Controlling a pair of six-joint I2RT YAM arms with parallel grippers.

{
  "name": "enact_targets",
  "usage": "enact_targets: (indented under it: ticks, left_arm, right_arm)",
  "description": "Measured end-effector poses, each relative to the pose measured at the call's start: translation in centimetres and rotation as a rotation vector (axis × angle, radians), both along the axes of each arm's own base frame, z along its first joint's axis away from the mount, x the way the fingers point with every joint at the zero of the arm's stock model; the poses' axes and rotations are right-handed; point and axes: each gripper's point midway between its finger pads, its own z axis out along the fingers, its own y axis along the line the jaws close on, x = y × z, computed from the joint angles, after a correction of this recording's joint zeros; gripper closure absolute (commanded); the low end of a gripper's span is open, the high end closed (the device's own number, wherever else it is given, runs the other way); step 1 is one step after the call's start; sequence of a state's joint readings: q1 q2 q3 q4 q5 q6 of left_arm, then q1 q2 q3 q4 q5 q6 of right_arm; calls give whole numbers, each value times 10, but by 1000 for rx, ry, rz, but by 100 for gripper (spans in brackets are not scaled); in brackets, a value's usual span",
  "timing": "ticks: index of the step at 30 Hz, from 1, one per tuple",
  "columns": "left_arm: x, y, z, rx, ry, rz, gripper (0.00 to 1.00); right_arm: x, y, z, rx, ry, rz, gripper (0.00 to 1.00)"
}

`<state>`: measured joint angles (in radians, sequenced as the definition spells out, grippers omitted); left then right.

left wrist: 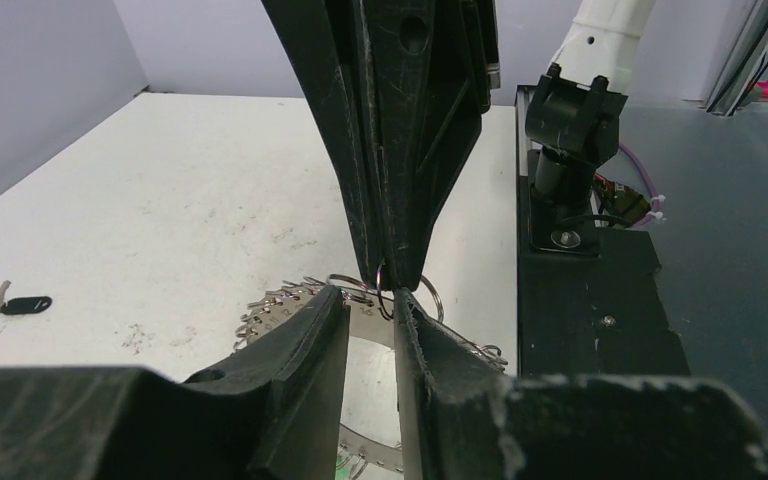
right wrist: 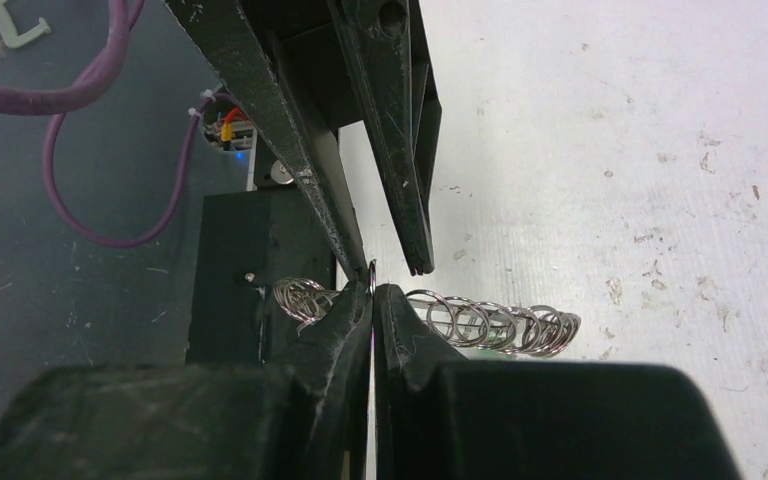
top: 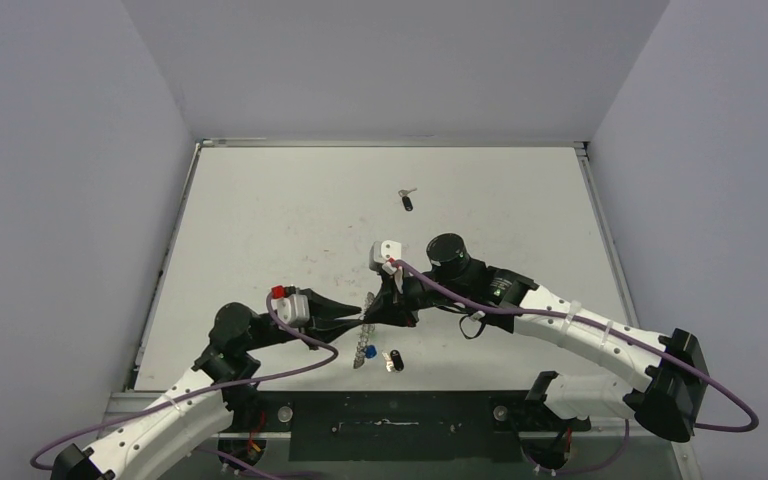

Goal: Put the keys on the keyring

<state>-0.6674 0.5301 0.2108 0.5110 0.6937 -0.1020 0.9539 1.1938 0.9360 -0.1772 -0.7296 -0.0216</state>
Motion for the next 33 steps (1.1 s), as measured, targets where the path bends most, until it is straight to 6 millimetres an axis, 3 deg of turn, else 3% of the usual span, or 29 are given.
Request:
enact_targets:
  ticks: [4, 9, 18, 22, 26, 29, 33]
  left_arm:
    - [1, -1, -2, 8, 0, -2, 82]
    - [-1, -2, -5, 17, 4, -14, 100]
    - [-1, -1, -10, 32, 29, -5, 100]
    - [1, 2, -8, 23, 33, 24, 100]
    - [3, 7, -4, 11, 30, 58, 100]
    - [3, 10, -4, 7, 33, 79, 100]
    - [3, 14, -3, 4, 35, 100, 100]
  right_arm:
    - [0, 0, 0, -1, 7, -3, 100]
    - [0, 1, -1, -3, 9, -3, 100]
    - [1, 3, -7, -17, 19, -3, 98]
    - [4, 5, -5, -6, 28, -19, 65]
    - [13, 13, 14, 70, 35, -71, 32]
    - [23, 12, 26, 124, 28, -132, 18]
    - [34, 2, 41, 178, 11, -216, 10]
